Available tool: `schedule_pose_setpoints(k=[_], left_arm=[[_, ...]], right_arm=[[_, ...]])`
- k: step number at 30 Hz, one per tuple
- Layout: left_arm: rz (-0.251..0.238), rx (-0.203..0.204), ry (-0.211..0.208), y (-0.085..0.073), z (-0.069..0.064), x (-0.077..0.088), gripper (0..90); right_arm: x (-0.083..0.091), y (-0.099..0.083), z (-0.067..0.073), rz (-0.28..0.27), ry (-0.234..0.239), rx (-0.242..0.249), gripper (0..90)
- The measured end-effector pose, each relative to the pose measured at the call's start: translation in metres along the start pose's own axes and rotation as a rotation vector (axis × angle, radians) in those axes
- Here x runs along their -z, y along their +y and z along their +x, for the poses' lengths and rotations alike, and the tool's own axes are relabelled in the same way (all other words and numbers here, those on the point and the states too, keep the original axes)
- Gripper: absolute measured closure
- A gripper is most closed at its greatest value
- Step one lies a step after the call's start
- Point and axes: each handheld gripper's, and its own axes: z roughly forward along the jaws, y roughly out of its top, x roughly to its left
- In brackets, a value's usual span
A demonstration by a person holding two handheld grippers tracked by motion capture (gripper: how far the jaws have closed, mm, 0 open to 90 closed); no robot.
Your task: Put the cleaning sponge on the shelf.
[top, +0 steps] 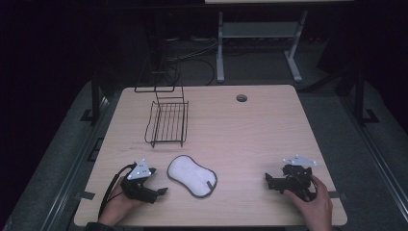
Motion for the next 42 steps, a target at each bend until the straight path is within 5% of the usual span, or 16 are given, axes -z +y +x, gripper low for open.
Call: schedule_pose_setpoints(k=[11, 19, 20, 25, 42], left_arm=[[0.013, 0.055, -0.007, 0.004, 0.006, 0.011, 20.8], [0.003, 0.07, -0.033, 0.019, 0.008, 0.019, 60.6], [-0.019, 0.09, -0.066, 0.024, 0.009, 0.02, 66.9], [-0.013, 0.081, -0.104, 0.039, 0.009, 0.015, 89.1], [0.014, 0.014, -0.13, 0.084, 0.02, -0.02, 89.7]], right_arm=[[0.0, 0.0, 0.0, 0.0, 0.0, 0.001, 0.0], [0.0, 0.0, 0.0, 0.0, 0.0, 0.001, 0.0], [0.0, 0.0, 0.0, 0.0, 0.0, 0.001, 0.0], [0.0, 0.0, 0.0, 0.0, 0.001, 0.002, 0.0], [0.0, 0.0, 0.0, 0.0, 0.001, 0.002, 0.0]])
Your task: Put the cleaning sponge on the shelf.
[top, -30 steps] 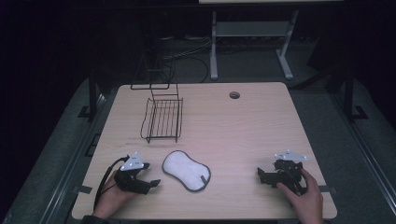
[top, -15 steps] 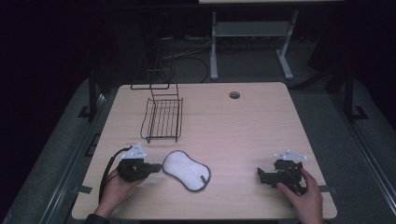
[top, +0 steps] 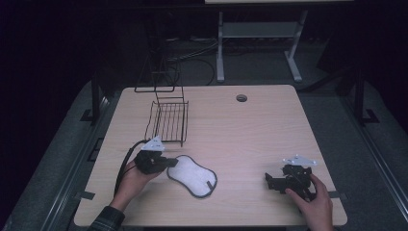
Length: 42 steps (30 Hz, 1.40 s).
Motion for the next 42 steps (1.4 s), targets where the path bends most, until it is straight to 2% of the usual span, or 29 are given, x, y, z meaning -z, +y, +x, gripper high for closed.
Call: schedule_pose_setpoints(k=[5, 7, 15, 17, 22, 24, 30, 34, 39, 42], left_arm=[[0.005, -0.022, -0.015, 0.013, 0.003, -0.013, 89.8], [0.002, -0.015, -0.027, 0.018, 0.005, -0.019, 89.8], [0.014, -0.039, -0.036, 0.035, 0.015, -0.043, 89.8], [0.007, -0.029, -0.04, 0.037, 0.017, -0.049, 89.7], [0.039, -0.018, -0.039, 0.037, 0.02, -0.06, 89.7], [0.06, -0.034, -0.029, 0.037, 0.023, -0.061, 89.8], [0.091, -0.029, -0.028, 0.034, 0.026, -0.063, 89.8], [0.103, -0.029, -0.024, 0.032, 0.026, -0.064, 89.7], [0.099, -0.004, -0.025, 0.028, 0.027, -0.062, 89.8], [0.106, -0.003, -0.022, 0.026, 0.027, -0.06, 89.8]], right_arm=[[0.0, 0.0, 0.0, 0.0, 0.0, 0.0, 0.0], [0.0, 0.0, 0.0, 0.0, 0.0, 0.0, 0.0], [0.0, 0.0, 0.0, 0.001, 0.001, 0.0, 0.0], [0.0, 0.0, 0.0, 0.002, 0.001, 0.0, 0.0], [0.0, 0.0, 0.0, 0.002, 0.002, 0.001, 0.0], [0.0, 0.0, 0.0, 0.002, 0.002, 0.001, 0.0], [0.0, 0.0, 0.0, 0.002, 0.002, 0.001, 0.0], [0.0, 0.0, 0.0, 0.002, 0.003, 0.001, 0.0], [0.0, 0.0, 0.0, 0.002, 0.003, 0.001, 0.0], [0.0, 0.0, 0.0, 0.002, 0.003, 0.002, 0.0]])
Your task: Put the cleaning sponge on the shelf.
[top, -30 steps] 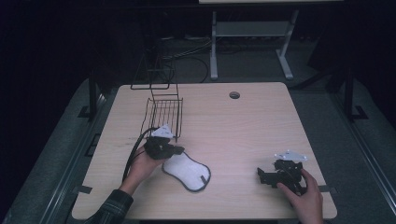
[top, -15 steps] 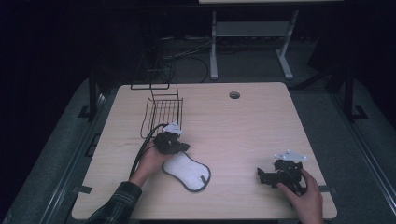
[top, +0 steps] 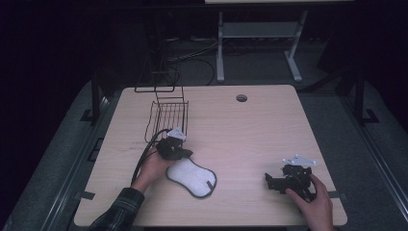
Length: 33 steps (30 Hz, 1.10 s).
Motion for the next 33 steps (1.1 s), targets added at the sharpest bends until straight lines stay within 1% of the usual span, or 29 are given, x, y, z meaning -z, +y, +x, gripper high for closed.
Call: schedule_pose_setpoints(k=[4, 5, 7, 8, 9, 10, 12, 13, 14, 16, 19, 21, 22, 24, 28, 29, 30, 31, 32, 33], left_arm=[[0.001, 0.002, 0.0, -0.004, 0.0, 0.003, 89.8], [0.0, 0.008, 0.002, -0.007, -0.001, 0.005, 89.8], [0.006, 0.003, 0.002, -0.008, 0.0, 0.007, 89.8], [-0.001, 0.015, 0.004, -0.011, -0.001, 0.009, 89.8], [0.004, 0.013, 0.002, -0.012, -0.001, 0.011, 89.8], [-0.002, 0.023, 0.002, -0.014, -0.001, 0.012, 89.8], [0.007, 0.021, 0.002, -0.016, -0.002, 0.015, 89.8], [-0.001, 0.028, 0.002, -0.018, -0.002, 0.016, 89.8], [-0.001, 0.028, 0.002, -0.018, -0.002, 0.016, 89.8], [0.006, 0.024, 0.002, -0.023, -0.004, 0.021, 89.8], [0.01, 0.029, 0.002, -0.027, -0.006, 0.024, 89.8], [0.007, 0.037, 0.001, -0.033, -0.009, 0.03, 89.8], [0.007, 0.037, 0.001, -0.033, -0.009, 0.03, 89.8], [0.013, 0.033, -0.002, -0.04, -0.012, 0.035, 89.8], [0.021, 0.03, -0.001, -0.045, -0.016, 0.04, 89.8], [0.012, 0.039, -0.003, -0.048, -0.02, 0.043, 89.8], [0.016, 0.033, -0.007, -0.049, -0.021, 0.044, 89.8], [0.008, 0.04, -0.007, -0.051, -0.023, 0.046, 89.8], [0.014, 0.032, -0.008, -0.052, -0.024, 0.047, 89.8], [0.01, 0.044, -0.01, -0.054, -0.026, 0.049, 89.8]], right_arm=[[0.0, 0.0, 0.0, 0.0, 0.0, 0.0, 0.0], [0.0, 0.0, 0.0, 0.0, 0.0, 0.0, 0.0], [0.0, 0.0, 0.0, 0.0, 0.0, 0.0, 0.0], [0.0, 0.0, 0.0, 0.0, 0.0, 0.0, 0.0], [0.0, 0.0, 0.0, 0.0, 0.0, 0.0, 0.0], [0.0, 0.0, 0.0, 0.0, 0.0, 0.0, 0.0], [0.0, 0.0, 0.0, 0.0, 0.0, 0.0, 0.0], [0.0, 0.0, 0.0, 0.0, 0.0, 0.0, 0.0], [0.0, 0.0, 0.0, 0.0, 0.0, 0.0, 0.0], [0.0, 0.0, 0.0, 0.0, 0.0, 0.0, 0.0], [0.0, 0.0, 0.0, 0.0, 0.0, 0.0, 0.0], [0.0, 0.0, 0.0, 0.0, 0.0, 0.0, 0.0], [0.0, 0.0, 0.0, 0.0, 0.0, 0.0, 0.0], [0.0, 0.0, 0.0, 0.0, 0.0, 0.0, 0.0], [0.0, 0.0, 0.0, 0.0, 0.0, 0.0, 0.0], [0.0, 0.0, 0.0, 0.0, 0.0, 0.0, 0.0], [0.0, 0.0, 0.0, 0.0, 0.0, 0.0, 0.0], [0.0, 0.0, 0.0, 0.0, 0.0, 0.0, 0.0], [0.0, 0.0, 0.0, 0.0, 0.0, 0.0, 0.0], [0.0, 0.0, 0.0, 0.0, 0.0, 0.0, 0.0]])
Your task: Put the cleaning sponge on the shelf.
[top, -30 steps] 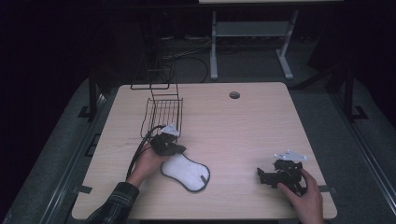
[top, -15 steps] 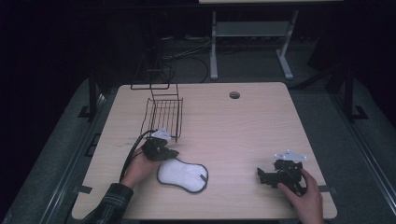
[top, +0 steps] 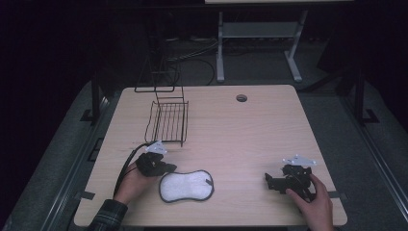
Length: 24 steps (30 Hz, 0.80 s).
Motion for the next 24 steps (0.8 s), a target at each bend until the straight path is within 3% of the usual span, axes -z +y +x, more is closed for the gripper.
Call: schedule_pose_setpoints(k=[7, 10, 16, 20, 24], left_arm=[[-0.011, 0.001, -0.002, -0.008, -0.007, 0.007, 89.8], [-0.064, -0.01, -0.029, 0.007, -0.012, 0.008, 89.8], [-0.081, -0.052, -0.121, 0.029, -0.031, -0.01, 89.8], [-0.052, -0.077, -0.172, 0.033, -0.046, -0.026, 89.8], [-0.019, -0.096, -0.186, 0.032, -0.053, -0.038, 89.8]], right_arm=[[0.0, 0.0, 0.0, 0.0, 0.0, 0.0, 0.0], [0.0, 0.0, 0.0, 0.0, 0.0, 0.0, 0.0], [0.0, 0.0, 0.0, 0.0, 0.0, 0.0, 0.0], [0.0, 0.0, 0.0, 0.0, 0.0, 0.0, 0.0], [0.0, 0.0, 0.0, 0.0, 0.0, 0.0, 0.0]])
